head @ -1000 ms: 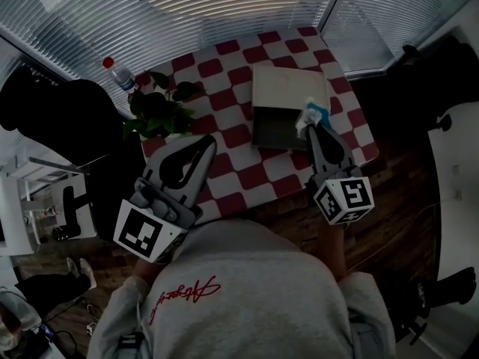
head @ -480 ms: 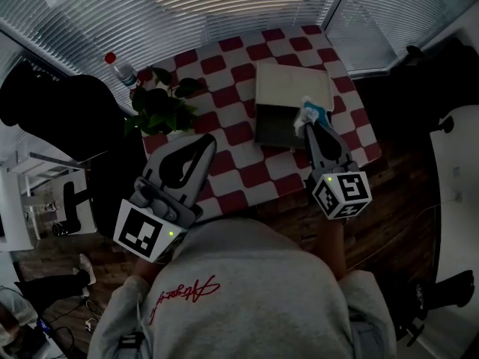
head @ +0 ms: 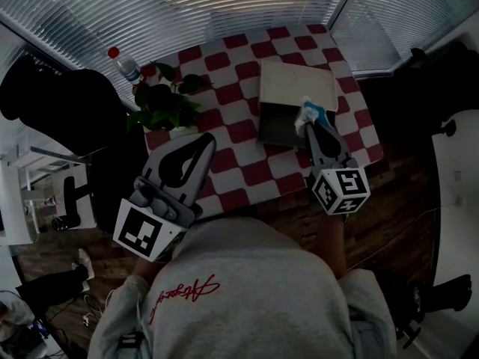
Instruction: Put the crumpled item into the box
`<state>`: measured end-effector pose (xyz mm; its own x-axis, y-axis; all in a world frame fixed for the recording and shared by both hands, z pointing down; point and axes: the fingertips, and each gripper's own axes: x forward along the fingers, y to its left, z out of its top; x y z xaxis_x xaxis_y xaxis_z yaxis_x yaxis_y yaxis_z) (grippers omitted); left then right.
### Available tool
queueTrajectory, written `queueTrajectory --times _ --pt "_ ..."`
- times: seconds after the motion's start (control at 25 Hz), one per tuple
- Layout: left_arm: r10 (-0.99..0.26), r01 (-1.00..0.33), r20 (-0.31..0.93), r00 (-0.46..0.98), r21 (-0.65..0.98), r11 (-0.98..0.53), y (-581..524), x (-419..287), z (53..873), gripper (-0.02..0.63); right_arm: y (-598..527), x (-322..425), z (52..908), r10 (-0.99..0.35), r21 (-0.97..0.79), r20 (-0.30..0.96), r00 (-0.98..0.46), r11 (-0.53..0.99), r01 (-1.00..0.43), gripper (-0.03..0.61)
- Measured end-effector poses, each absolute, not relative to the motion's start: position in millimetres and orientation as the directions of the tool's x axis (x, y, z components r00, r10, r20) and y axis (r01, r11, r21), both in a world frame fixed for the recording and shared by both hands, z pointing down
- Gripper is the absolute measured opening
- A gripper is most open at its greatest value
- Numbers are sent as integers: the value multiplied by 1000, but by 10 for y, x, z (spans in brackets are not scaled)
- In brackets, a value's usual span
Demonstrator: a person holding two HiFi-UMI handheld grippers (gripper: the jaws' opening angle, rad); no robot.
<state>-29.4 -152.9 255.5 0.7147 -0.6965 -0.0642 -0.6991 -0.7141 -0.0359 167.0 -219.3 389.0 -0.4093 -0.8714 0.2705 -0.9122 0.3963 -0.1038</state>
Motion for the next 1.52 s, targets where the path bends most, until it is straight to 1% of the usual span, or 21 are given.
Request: queueTrajectory --times 0.24,1.12,1.52 --pt "-701 -704 -61 710 -36 -710 -1528 -312 2570 18 -2223 1677 3949 -867 -104 287 -409 396 -912 44" --pt "-720 -722 -53 692 -37 -691 -1512 -409 2587 18 -2263 1654 4280 -813 -102 412 -411 407 -908 44" --pt "-717 -718 -49 695 -29 -695 -1521 -408 2612 18 -2266 1682 4450 -801 -4 478 -361 409 -913 44"
